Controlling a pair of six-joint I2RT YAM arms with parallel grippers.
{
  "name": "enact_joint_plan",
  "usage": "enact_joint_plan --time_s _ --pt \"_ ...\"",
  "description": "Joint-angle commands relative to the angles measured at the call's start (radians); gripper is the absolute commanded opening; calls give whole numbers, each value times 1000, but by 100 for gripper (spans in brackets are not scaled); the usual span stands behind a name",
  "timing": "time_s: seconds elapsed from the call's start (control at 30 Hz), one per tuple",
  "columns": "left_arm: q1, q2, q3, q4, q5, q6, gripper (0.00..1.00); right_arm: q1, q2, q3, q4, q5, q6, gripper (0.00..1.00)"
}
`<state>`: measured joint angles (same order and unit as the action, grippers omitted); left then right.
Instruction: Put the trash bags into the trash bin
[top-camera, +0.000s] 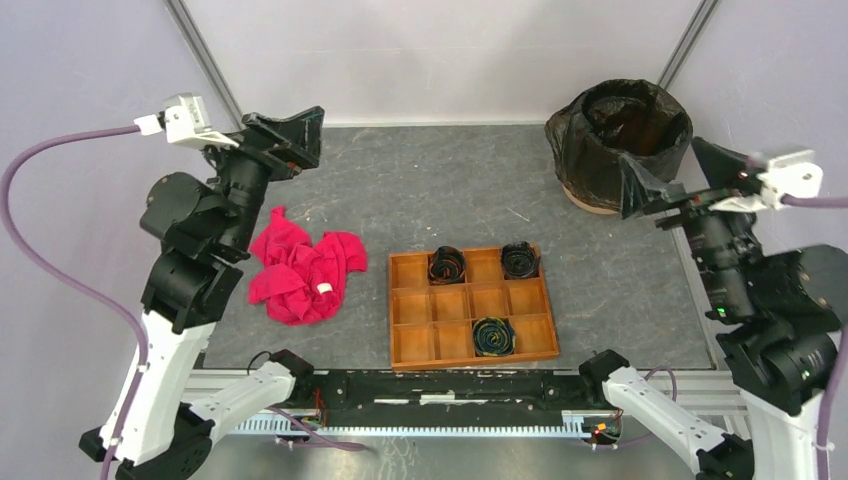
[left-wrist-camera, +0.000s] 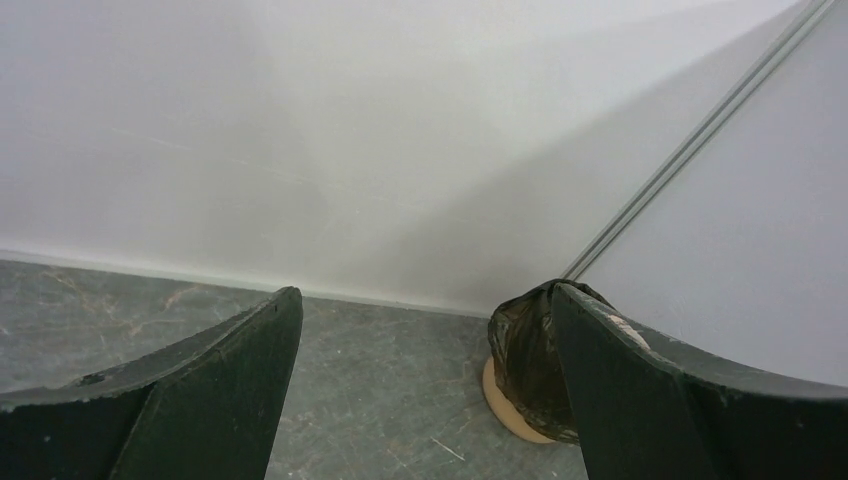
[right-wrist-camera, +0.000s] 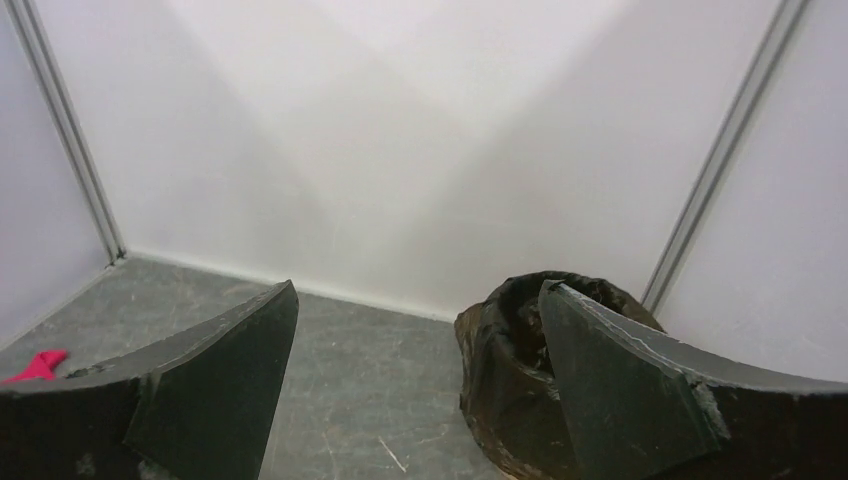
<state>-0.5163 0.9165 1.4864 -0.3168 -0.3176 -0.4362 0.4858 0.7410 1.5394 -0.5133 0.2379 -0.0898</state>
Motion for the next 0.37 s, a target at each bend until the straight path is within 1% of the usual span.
enact_joint_plan --time_s 0.0,0.2,0.27,0.33 --pt "7 -27 54 -54 28 90 100 -1 -37 4 8 39 -37 98" --pt "7 -38 77 -76 14 95 100 -2 -119 -99 73 -2 -60 98" --pt "6 -39 69 -74 18 90 100 -1 -102 -87 50 -9 -62 98" --pt "7 -42 59 -74 28 87 100 -2 -102 -87 63 -16 -53 98"
